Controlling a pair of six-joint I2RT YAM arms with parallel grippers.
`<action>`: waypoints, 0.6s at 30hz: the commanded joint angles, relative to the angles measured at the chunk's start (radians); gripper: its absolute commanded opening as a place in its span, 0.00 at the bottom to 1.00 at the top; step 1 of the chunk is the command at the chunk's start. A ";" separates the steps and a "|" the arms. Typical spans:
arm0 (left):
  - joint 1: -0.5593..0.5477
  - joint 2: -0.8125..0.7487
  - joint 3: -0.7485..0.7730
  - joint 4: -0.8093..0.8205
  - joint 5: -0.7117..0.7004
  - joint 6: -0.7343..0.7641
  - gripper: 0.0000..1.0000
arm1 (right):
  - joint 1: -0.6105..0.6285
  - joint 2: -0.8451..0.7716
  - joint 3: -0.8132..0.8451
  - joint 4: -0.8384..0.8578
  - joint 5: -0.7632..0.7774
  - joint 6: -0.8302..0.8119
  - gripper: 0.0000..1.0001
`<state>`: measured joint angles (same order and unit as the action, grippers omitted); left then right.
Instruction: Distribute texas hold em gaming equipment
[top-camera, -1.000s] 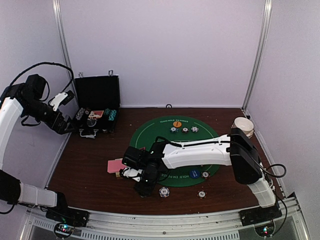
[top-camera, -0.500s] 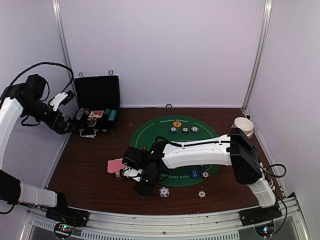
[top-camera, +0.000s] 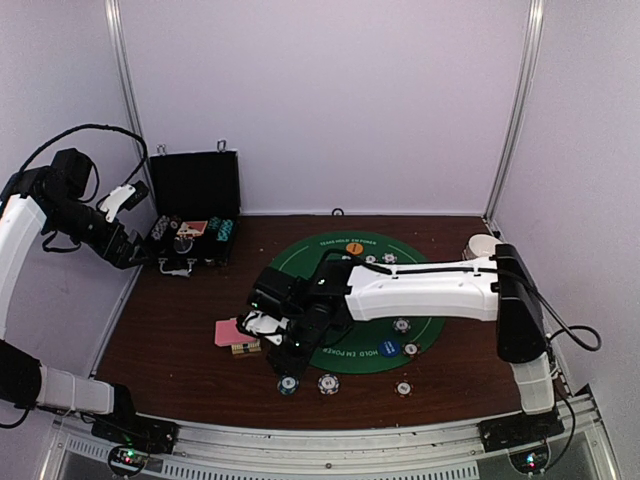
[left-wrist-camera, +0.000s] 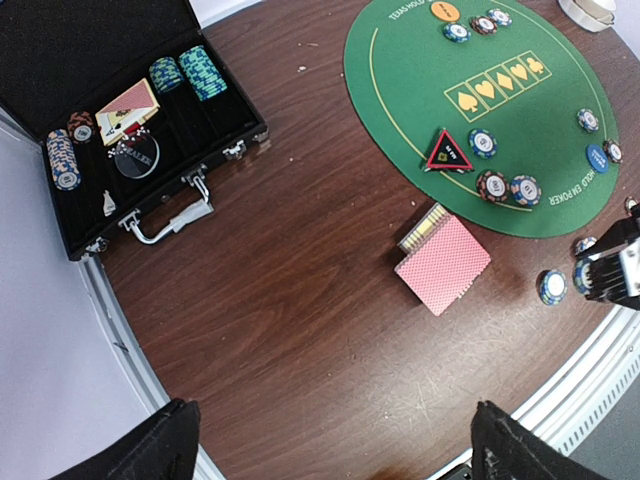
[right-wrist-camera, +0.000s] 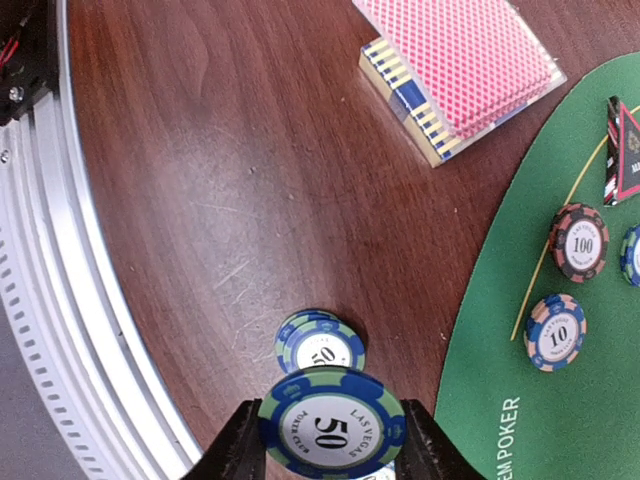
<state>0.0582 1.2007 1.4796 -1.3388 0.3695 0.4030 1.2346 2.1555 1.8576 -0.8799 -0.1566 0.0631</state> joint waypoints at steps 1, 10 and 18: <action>0.006 -0.016 0.008 -0.003 0.001 0.017 0.98 | -0.034 -0.100 -0.053 0.007 0.042 0.048 0.26; 0.006 -0.012 -0.021 -0.003 0.002 0.039 0.98 | -0.202 -0.238 -0.387 0.081 0.090 0.138 0.21; 0.005 -0.006 -0.021 -0.003 0.012 0.046 0.98 | -0.241 -0.252 -0.519 0.139 0.109 0.165 0.20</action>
<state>0.0582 1.2007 1.4612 -1.3415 0.3702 0.4320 0.9913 1.9400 1.3544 -0.7975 -0.0727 0.1989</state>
